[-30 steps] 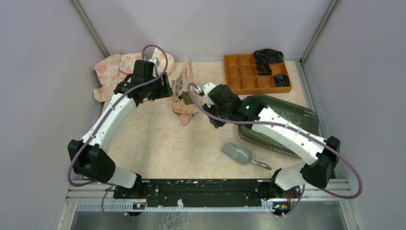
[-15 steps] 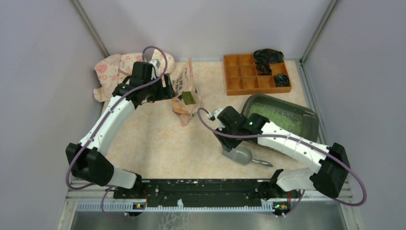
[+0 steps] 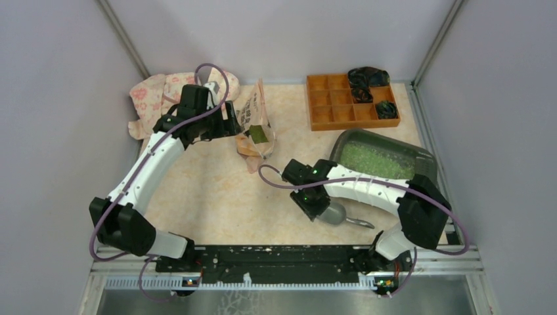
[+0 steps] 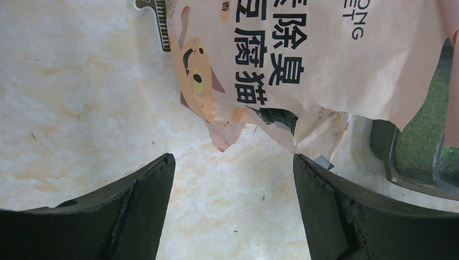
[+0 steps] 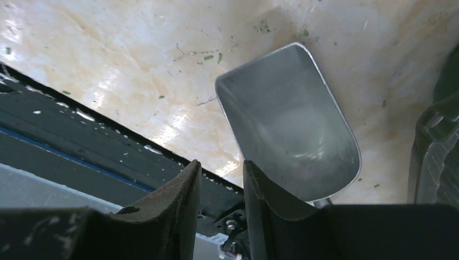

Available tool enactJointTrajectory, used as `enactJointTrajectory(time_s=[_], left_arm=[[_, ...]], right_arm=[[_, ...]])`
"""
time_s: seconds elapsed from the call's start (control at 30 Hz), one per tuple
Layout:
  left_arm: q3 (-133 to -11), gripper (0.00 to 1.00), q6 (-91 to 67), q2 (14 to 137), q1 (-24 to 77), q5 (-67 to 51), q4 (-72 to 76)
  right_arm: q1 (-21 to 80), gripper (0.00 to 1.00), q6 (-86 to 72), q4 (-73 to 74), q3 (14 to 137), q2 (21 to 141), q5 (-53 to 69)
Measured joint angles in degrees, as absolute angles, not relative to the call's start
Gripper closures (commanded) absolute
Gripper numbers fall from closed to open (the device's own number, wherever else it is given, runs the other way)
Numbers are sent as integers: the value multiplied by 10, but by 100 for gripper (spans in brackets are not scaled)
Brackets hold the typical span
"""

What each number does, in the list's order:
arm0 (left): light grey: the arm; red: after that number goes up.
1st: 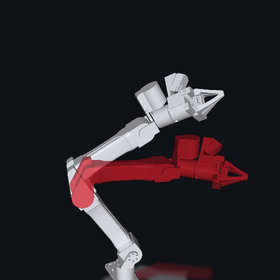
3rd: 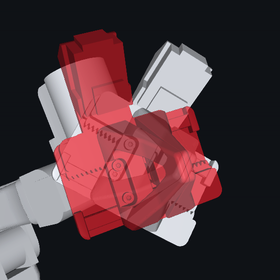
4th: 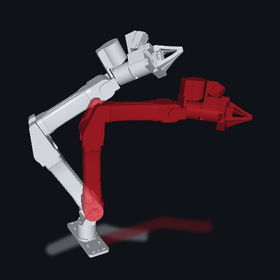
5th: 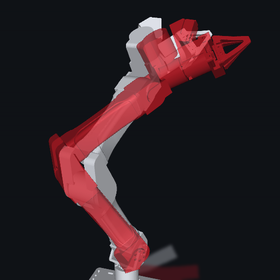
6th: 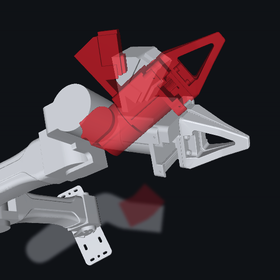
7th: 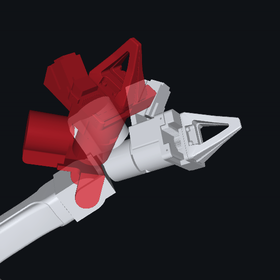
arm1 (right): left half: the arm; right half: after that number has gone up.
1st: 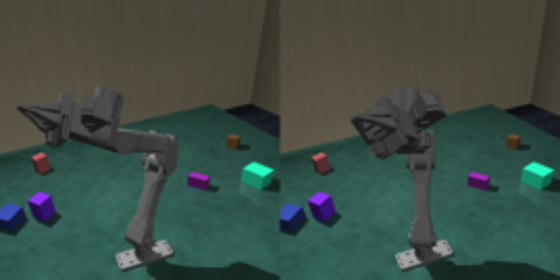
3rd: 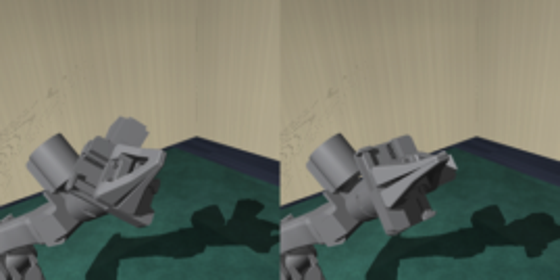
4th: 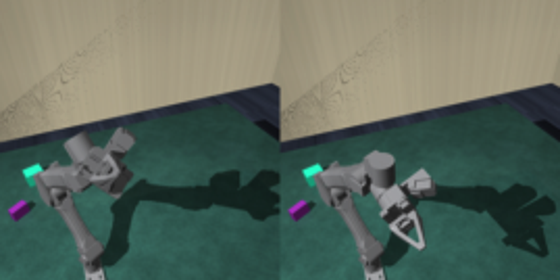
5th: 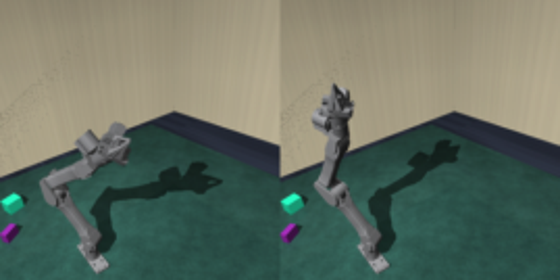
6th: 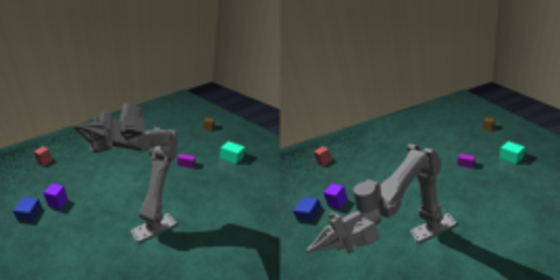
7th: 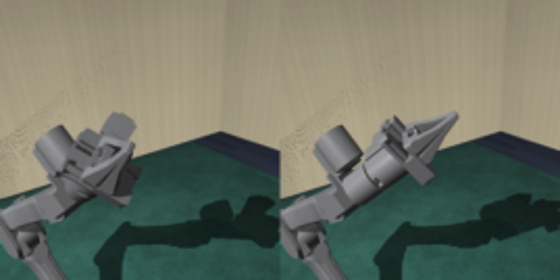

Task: Fill the litter box with clean litter
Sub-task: Move the spatula to the center of the board.

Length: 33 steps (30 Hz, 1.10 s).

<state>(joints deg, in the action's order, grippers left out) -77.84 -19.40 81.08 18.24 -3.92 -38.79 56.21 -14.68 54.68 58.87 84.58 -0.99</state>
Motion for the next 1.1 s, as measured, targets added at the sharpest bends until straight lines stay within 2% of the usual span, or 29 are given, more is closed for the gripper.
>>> enactJointTrajectory(time_s=[0.43,0.67,0.8,1.1], left_arm=[[-778,15,-194,810,182,-39,-388],[-778,15,-194,801,182,-39,-388],[-778,15,-194,793,182,-38,-388],[-778,14,-191,779,182,-25,-395]], right_arm=[[572,66,-203,576,556,890,-58],[573,83,-208,557,545,924,-66],[573,100,-210,555,544,934,-69],[600,100,-203,553,586,938,-88]])
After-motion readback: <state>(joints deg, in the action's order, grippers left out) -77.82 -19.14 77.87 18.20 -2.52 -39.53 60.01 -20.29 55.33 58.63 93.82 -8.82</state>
